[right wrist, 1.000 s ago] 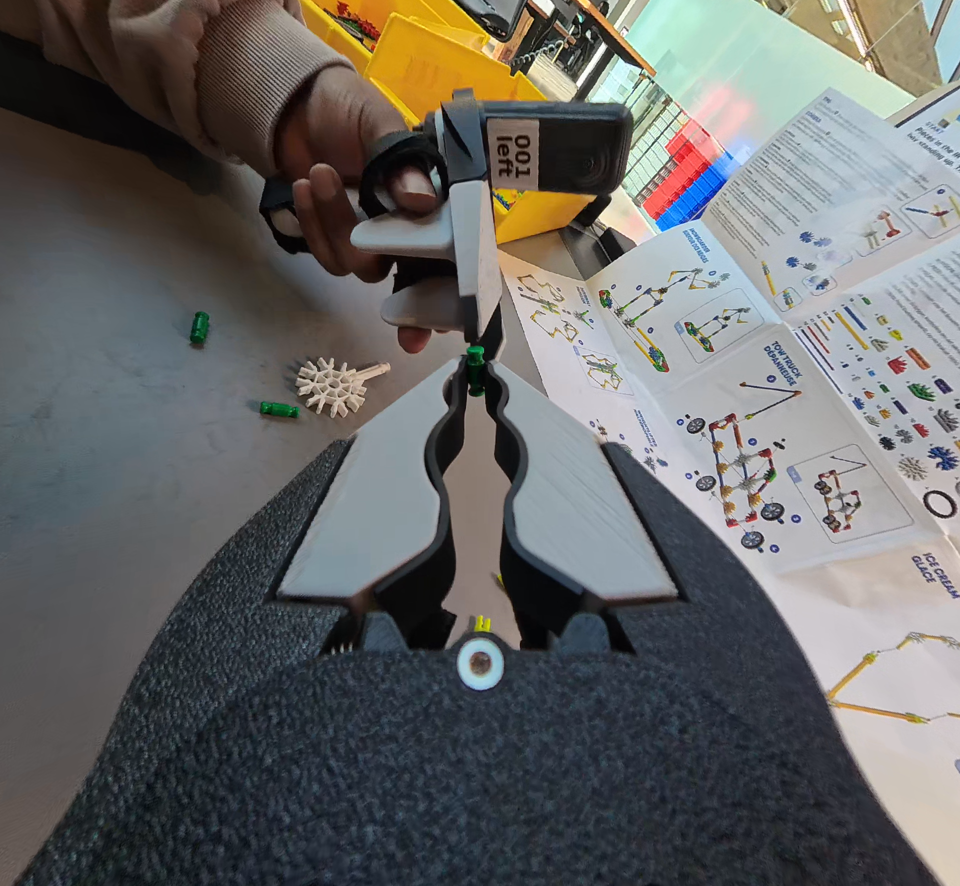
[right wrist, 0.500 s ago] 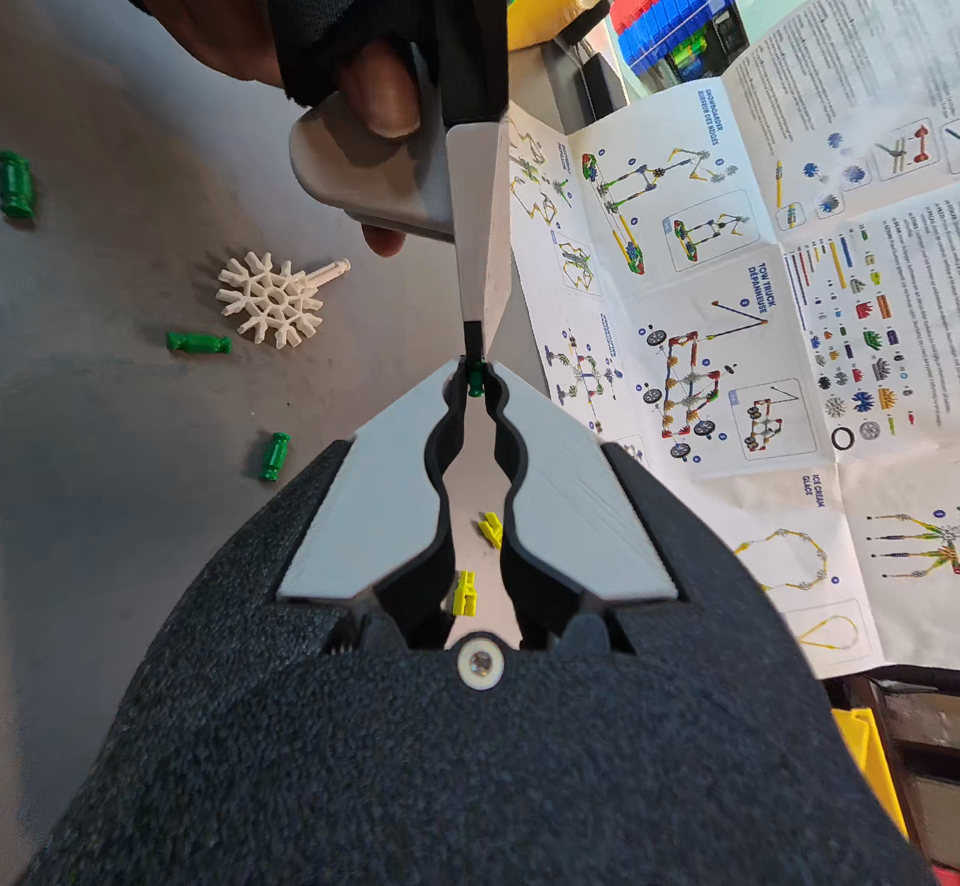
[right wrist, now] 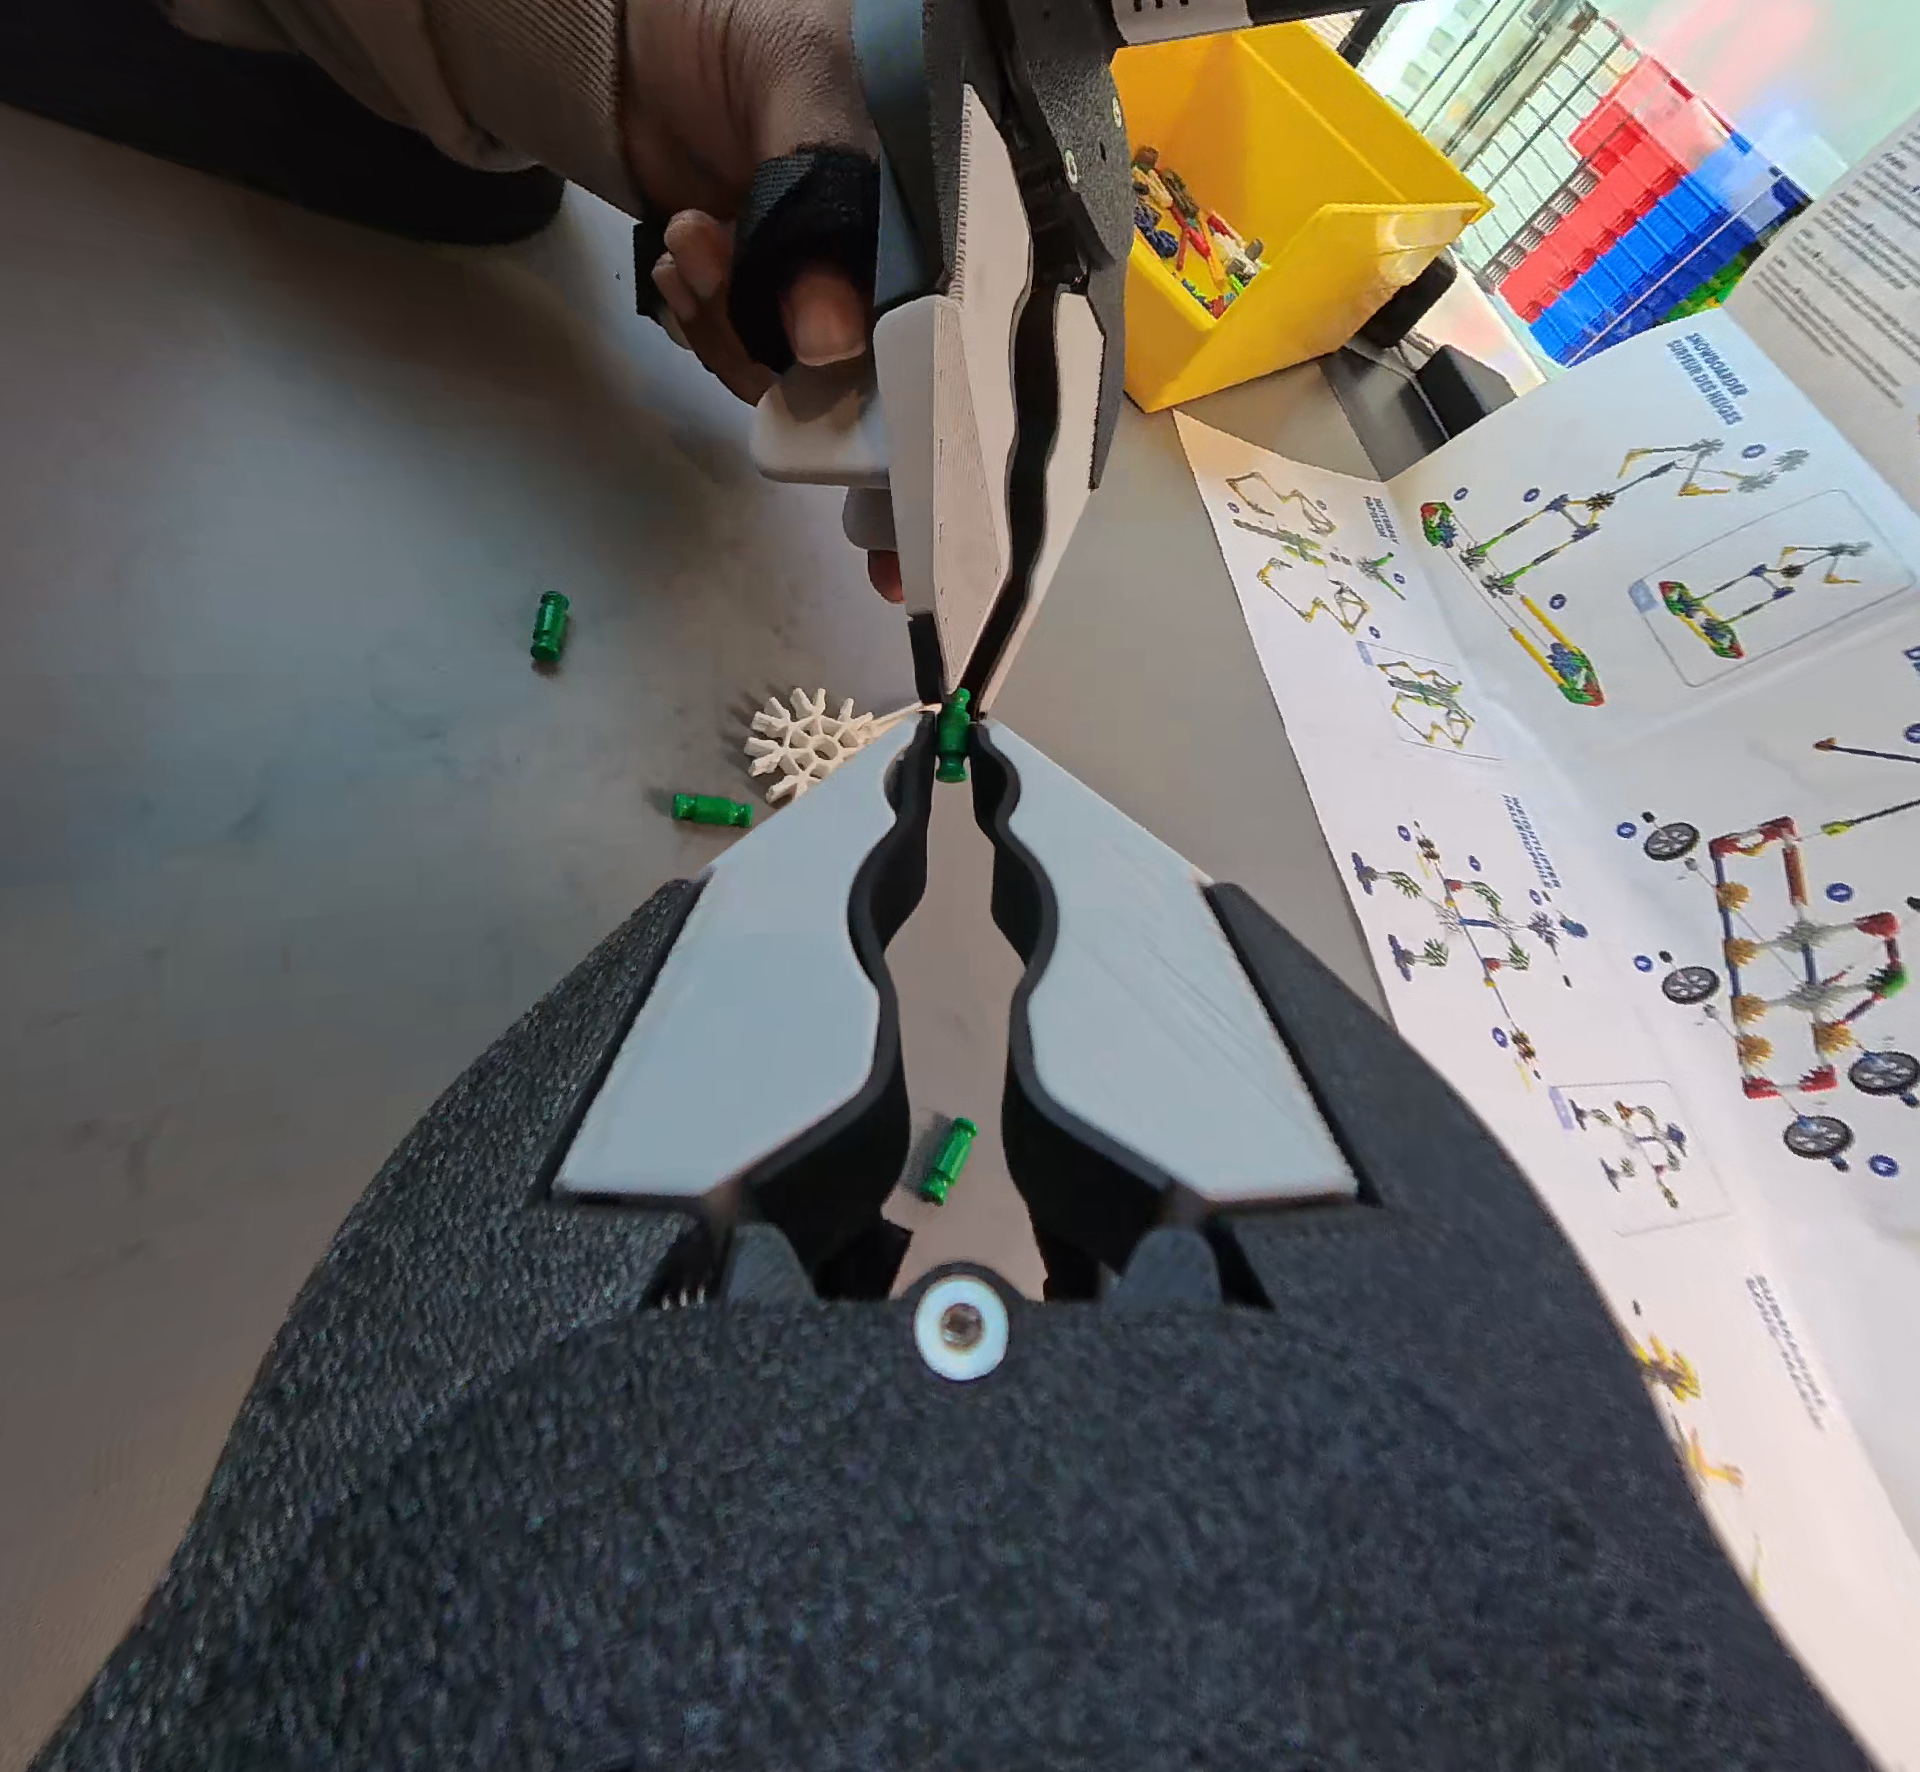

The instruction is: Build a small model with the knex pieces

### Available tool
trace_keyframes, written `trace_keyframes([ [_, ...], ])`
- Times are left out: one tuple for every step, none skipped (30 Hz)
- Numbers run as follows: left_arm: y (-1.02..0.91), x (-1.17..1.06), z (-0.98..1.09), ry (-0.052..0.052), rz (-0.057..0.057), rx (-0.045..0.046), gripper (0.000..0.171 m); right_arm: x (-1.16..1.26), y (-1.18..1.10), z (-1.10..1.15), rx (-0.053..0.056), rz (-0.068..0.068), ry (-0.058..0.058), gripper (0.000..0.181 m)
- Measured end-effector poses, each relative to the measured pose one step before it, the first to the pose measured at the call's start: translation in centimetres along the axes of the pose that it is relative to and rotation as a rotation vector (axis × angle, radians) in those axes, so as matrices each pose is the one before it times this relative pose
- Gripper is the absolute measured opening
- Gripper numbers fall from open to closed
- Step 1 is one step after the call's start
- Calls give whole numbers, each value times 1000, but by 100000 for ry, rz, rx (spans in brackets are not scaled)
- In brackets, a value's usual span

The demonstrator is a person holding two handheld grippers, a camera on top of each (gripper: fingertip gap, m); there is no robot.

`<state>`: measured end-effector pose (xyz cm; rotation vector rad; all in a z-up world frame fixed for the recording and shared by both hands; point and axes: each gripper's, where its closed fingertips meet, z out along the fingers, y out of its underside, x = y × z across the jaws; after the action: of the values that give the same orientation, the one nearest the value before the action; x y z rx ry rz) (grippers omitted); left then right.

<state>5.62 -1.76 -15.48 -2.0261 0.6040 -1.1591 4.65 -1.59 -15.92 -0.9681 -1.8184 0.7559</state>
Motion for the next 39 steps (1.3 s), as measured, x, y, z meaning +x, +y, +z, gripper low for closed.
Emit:
trace_keyframes([
  [113,-9,-54,457,283,-564,5,-97,-3,77,483,866,-768,5],
  [102,-47,-62,390,36,-248,5,-57,25,101,176,907,-566,5],
  [126,-75,-53,312,-190,-236,5,-60,49,106,-122,686,-472,5],
  [112,-78,-62,238,-187,-141,5,-49,36,121,-294,496,-329,5],
  [119,-75,-64,114,6,-223,5,-53,58,124,-581,629,-386,5],
  [125,-124,-55,-754,872,-782,5,-29,97,147,-1314,1270,-443,5],
  [215,-175,-86,-1869,2962,-2000,5,-119,87,158,-1526,1553,-1018,5],
  [286,-230,-195,-2890,5140,-3041,6,-42,275,144,-2500,992,-438,5],
  [366,-441,-320,-4456,6336,-3477,15,-24,520,137,-3621,771,-372,5],
  [494,-462,-318,-4553,6510,-3803,28,-97,512,127,-3172,739,-813,5],
  [656,-169,-230,-2625,6409,-3809,33,-173,347,76,-1930,924,-1281,5],
  [572,-119,-63,-2417,5483,-2595,40,-178,217,47,-1383,1186,-1569,5],
  [495,25,132,-1791,5169,-1816,48,-103,82,7,-769,1085,-1035,5],
  [586,29,305,-1643,4687,-2648,53,-160,58,2,-759,971,-1566,5],
  [674,-124,423,-2299,3850,-4078,58,-185,54,5,-728,595,-1466,5],
  [607,63,449,-787,2973,-3951,61,-73,80,25,-717,59,-472,5],
  [363,299,379,815,1596,-2405,62,-89,115,33,-789,-233,-355,5],
  [168,236,282,697,293,-1278,60,-108,141,29,-774,-245,-478,5],
  [197,6,197,-575,-596,-1597,55,-68,161,20,-738,-49,-163,5],
  [-84,15,4,-397,-1396,-317,48,-101,171,16,-755,73,-466,5],
  [50,-1,-20,-787,-992,-1512,46,-80,141,12,-678,43,-301,5],
  [17,0,-4,-1190,-1070,-1534,45,-1,105,10,-528,25,219,5],
  [-9,16,22,-1288,-1304,-1152,44,-39,86,37,-578,149,-265,5],
  [-15,0,21,-1306,-1579,-872,44,-74,60,59,-472,251,-512,5],
  [-9,-8,10,-1161,-1687,-797,43,-78,88,89,-639,367,-513,5],
  [-5,6,11,-960,-684,-628,43,-73,113,129,-896,231,-564,5],
  [9,18,-6,-666,-801,-542,42,-31,105,150,-963,-40,-248,5],
  [-5,11,10,-528,-627,-389,42,-22,54,172,-804,-310,-256,5],
  [-10,3,3,-335,-351,-142,42,-9,-39,174,-545,-645,-347,5],
  [-30,-31,21,-215,-948,53,41,45,-48,185,-777,-787,-366,5],
  [-38,-67,32,-317,-614,235,40,82,-54,171,-899,-688,-453,5],
  [-3,-35,-2,-144,-273,77,39,63,-82,149,-751,-454,-638,5],
  [2,-8,-1,-72,-32,-14,39,-21,-49,137,-845,-110,-1160,5],
  [3,1,-6,-49,-298,61,39,-29,-49,132,-642,-184,-905,5],
  [7,5,6,-53,-68,35,39,67,-49,122,-287,-175,72,5],
  [-1,3,-1,-110,363,67,39,-39,2,123,-466,1,-519,5],
  [4,2,5,57,-95,103,39,-53,-48,92,-73,228,-589,5],
  [-5,-1,-2,120,79,121,39,-61,-32,73,-208,380,-646,5],
  [4,4,2,162,-5,144,39,-76,81,64,-946,235,-770,5],
])
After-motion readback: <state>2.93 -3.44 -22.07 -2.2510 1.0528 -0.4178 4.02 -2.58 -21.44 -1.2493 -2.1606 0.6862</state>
